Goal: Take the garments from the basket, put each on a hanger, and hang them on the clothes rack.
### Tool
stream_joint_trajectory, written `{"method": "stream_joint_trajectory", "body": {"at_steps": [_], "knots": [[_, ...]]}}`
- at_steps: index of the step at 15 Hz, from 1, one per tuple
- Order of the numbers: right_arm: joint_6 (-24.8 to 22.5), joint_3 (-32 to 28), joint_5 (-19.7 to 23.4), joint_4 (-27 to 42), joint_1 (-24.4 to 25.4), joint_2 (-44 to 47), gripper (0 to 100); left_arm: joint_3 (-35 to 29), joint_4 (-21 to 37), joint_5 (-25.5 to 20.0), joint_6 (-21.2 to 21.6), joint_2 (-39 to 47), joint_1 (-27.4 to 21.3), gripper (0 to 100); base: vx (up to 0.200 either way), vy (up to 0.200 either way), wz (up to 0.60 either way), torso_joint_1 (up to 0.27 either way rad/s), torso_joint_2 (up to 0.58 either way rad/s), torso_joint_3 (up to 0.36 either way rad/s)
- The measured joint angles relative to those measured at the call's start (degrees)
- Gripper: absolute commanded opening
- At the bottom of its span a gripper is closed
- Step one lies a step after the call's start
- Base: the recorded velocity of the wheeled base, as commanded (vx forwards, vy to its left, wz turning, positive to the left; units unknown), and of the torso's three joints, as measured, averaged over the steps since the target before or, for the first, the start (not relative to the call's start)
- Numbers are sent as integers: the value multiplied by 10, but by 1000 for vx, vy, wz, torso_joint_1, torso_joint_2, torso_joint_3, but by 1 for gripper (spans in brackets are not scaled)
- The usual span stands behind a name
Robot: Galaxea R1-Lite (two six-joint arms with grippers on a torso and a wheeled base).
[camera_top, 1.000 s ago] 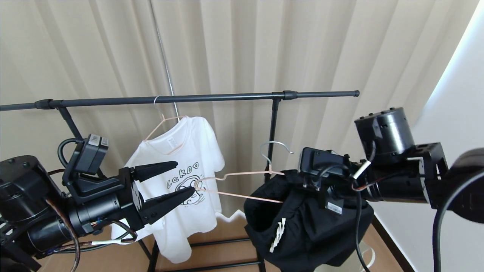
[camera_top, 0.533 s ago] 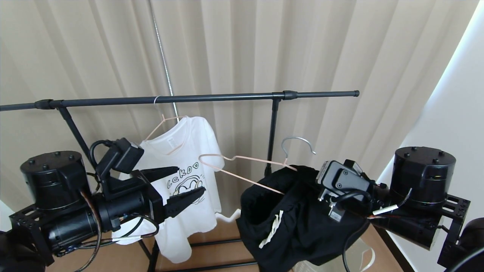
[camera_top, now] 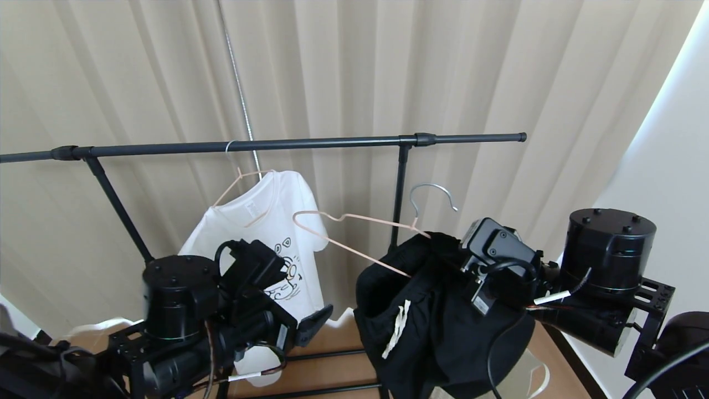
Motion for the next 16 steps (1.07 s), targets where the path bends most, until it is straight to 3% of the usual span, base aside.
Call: {"method": "stream_joint_trajectory", "body": {"at_steps": [5,8,14,15,16], "knots": [[-1,25,-4,-30,34,-6,0,-44,-26,82,-96,90,-47,100,0,0,0,0,0,0],[-1,30,-4,-30,44,-16,0,-69,-28,111,-113,134,-57,100,0,0,0,0,0,0],[-1,41,-4,-30,60,-41,0,-83,-44,121,-122,174,-58,100,0,0,0,0,0,0],[-1,43,-4,-30,63,-45,0,-83,-47,123,-122,178,-58,0,0,0,0,0,0,0],[-1,43,-5,-30,65,-49,0,-83,-52,124,-122,182,-58,0,0,0,0,0,0,0]]}}
